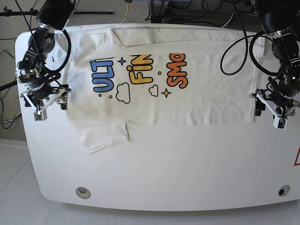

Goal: Fold the T-shirt properly
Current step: 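Move both open grippers along the shirt sides toward the hem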

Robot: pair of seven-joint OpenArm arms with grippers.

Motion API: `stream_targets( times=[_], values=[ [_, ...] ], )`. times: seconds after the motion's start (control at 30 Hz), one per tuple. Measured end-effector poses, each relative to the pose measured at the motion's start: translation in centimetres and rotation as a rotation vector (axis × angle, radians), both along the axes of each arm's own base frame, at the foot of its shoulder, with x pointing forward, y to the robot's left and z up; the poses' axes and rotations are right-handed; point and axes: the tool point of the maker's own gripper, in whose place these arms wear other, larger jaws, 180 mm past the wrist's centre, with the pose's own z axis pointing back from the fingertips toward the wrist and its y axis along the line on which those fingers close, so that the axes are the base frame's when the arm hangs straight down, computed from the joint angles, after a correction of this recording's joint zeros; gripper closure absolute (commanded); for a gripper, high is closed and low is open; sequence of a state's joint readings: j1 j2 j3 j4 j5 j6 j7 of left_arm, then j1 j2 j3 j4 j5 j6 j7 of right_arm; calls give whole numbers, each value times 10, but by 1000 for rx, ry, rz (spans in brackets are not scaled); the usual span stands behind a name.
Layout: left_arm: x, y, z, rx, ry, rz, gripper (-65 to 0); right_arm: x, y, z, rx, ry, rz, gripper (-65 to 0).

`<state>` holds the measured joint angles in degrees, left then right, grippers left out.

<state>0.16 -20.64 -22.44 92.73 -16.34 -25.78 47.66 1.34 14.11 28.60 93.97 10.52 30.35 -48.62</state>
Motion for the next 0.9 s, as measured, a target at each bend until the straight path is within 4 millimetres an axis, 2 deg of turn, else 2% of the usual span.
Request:
stream_targets(
  times=[0.1, 0.23, 0.5, 0.67, 0.8, 0.9],
  values=[
    [4, 0, -2, -13, 3, 3, -409, 12, 11, 0, 16, -4, 44, -489],
    [8, 4, -6, -30, 10, 19, -409, 23, 15, -3, 22, 8, 54, -489],
    [24, 20, -13, -78, 17, 71, -403, 39, 31, -24, 58, 73, 105, -490],
    [43, 28, -24, -126, 24, 119, -402, 56, 32, -27, 86, 80, 103, -488],
    [52, 26, -28, -168, 15, 117, -403, 69, 29, -22, 85, 59, 101, -488],
    [58, 26, -42, -203, 50, 139, -403, 76, 31, -28, 80, 76, 118, -488]
  ],
)
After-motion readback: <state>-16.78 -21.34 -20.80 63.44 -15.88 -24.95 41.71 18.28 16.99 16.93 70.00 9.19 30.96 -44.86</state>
